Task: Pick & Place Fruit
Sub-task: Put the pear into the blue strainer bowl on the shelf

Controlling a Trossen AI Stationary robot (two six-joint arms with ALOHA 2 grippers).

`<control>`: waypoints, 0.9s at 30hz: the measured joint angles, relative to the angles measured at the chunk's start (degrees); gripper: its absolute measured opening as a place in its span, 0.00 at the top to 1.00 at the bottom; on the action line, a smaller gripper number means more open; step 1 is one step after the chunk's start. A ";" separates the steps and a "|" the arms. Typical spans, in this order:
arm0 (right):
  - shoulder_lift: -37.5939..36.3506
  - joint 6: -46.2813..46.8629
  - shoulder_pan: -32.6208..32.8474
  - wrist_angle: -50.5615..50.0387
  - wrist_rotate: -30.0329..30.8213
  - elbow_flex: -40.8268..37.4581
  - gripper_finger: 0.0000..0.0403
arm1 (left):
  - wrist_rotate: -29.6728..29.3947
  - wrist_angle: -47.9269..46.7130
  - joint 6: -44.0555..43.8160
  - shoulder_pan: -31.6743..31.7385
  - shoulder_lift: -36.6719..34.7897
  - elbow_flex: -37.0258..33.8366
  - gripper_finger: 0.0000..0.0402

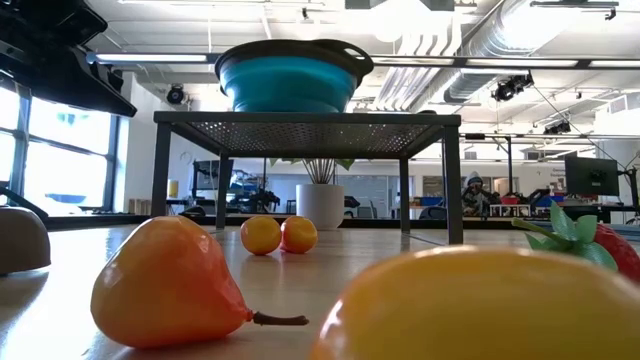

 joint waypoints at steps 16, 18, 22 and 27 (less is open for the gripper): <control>0.00 -38.06 -2.01 -2.17 -0.96 0.00 0.88 | 0.00 -0.37 -2.16 0.00 0.00 0.00 0.95; -0.01 -43.50 -3.05 -2.17 -0.97 0.00 0.88 | 0.00 -1.91 -2.14 0.00 -0.02 0.00 0.95; 0.01 -51.71 -4.76 -2.15 -1.27 0.00 0.88 | 0.00 -4.40 -2.51 0.00 -0.02 0.00 0.95; 0.01 -56.02 -5.73 -1.89 -1.39 0.00 0.88 | 0.00 -4.42 -3.02 0.00 -0.02 0.00 0.95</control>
